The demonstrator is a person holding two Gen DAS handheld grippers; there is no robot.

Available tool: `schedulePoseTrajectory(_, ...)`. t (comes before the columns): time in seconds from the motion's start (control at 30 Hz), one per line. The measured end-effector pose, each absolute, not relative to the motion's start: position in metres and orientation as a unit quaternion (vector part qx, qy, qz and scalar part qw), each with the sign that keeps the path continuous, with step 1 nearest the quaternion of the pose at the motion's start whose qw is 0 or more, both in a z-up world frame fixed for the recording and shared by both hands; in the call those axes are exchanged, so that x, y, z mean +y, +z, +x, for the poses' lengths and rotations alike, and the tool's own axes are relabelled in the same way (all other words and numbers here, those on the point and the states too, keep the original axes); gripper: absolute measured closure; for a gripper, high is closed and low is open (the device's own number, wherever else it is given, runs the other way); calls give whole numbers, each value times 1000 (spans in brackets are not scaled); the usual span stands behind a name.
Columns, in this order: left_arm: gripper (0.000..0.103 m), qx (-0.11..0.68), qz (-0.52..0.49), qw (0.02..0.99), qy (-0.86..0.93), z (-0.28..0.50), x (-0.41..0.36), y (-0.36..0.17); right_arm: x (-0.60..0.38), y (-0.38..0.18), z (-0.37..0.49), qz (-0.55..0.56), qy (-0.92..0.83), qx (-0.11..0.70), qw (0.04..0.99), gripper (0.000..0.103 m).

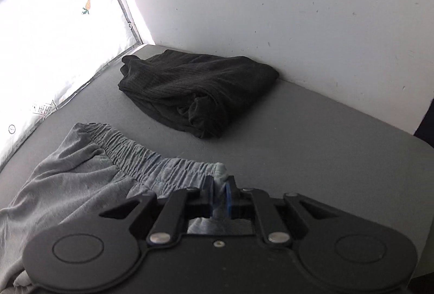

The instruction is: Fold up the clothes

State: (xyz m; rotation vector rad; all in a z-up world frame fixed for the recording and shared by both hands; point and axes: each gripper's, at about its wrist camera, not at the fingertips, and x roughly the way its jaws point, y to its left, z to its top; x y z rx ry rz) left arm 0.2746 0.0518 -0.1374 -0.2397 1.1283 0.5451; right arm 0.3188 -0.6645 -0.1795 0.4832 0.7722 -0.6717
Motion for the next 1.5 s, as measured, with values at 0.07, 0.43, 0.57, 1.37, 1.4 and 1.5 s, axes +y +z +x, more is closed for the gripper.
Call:
schedulePoseTrajectory(0.07,47,527,-125,796,270,268,66,-140,-661,-183,317,223,-325,375,839,81)
schedulePoseTrajectory(0.43,36,484,-253,772,326,224,155,-158,-637,-171,268,384,-347,302,801,20)
schedulePoseTrajectory(0.57,36,465,-290,758,354,206,186,-168,-622,-180,254,442,-339,286,780,9)
schedulePoseTrajectory(1.37,39,410,-306,731,452,209,217,-191,-600,-190,258,447,-337,304,771,2)
schedulePoseTrajectory(1.4,42,408,-307,729,455,207,218,-190,-603,-191,257,453,-340,302,767,2)
schedulePoseTrajectory(1.5,79,399,-298,739,453,203,221,-186,-611,-192,259,455,-353,305,759,4)
